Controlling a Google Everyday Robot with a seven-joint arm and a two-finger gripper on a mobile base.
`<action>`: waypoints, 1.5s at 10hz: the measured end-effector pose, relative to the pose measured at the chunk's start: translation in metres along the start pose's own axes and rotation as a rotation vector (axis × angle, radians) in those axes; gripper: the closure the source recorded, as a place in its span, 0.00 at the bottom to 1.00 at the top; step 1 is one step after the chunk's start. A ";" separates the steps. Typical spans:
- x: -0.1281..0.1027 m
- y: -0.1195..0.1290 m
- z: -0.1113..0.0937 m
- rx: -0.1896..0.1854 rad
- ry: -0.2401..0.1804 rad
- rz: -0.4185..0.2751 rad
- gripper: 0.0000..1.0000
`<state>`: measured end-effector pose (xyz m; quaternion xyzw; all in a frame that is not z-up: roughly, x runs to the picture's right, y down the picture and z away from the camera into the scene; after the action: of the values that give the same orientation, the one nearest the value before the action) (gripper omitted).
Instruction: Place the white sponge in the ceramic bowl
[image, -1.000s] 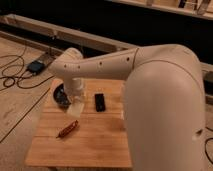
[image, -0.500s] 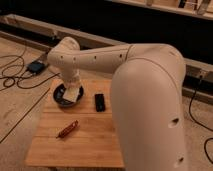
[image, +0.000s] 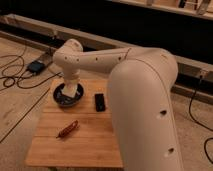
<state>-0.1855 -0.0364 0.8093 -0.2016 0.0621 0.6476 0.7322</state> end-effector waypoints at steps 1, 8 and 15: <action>0.000 0.001 0.000 0.000 0.001 -0.001 1.00; -0.006 0.006 0.005 -0.021 -0.026 -0.008 1.00; -0.029 0.001 0.047 -0.021 -0.065 0.000 1.00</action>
<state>-0.1988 -0.0451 0.8621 -0.1882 0.0314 0.6545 0.7316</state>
